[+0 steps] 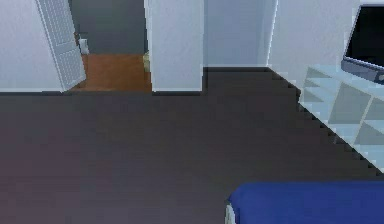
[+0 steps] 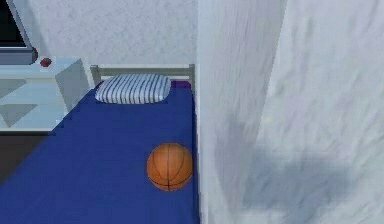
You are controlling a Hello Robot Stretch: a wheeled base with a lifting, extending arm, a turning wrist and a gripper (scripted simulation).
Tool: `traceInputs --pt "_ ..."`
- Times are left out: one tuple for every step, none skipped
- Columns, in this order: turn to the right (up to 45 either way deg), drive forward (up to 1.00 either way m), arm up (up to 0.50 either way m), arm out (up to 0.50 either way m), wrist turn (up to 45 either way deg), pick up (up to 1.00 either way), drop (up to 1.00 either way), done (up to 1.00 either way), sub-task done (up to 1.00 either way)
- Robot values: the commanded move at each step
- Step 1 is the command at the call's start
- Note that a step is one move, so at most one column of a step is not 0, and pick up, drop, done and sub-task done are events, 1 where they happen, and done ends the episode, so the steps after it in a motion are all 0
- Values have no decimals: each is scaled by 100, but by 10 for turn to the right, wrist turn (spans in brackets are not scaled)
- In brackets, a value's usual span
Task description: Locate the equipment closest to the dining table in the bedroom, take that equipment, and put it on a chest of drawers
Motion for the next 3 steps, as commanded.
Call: traceInputs --pt "0 0 24 0 0 0 0 0 0" --pt "0 0 0 34 0 0 0 0 0" --pt "0 0 0 0 450 0 0 0 0"
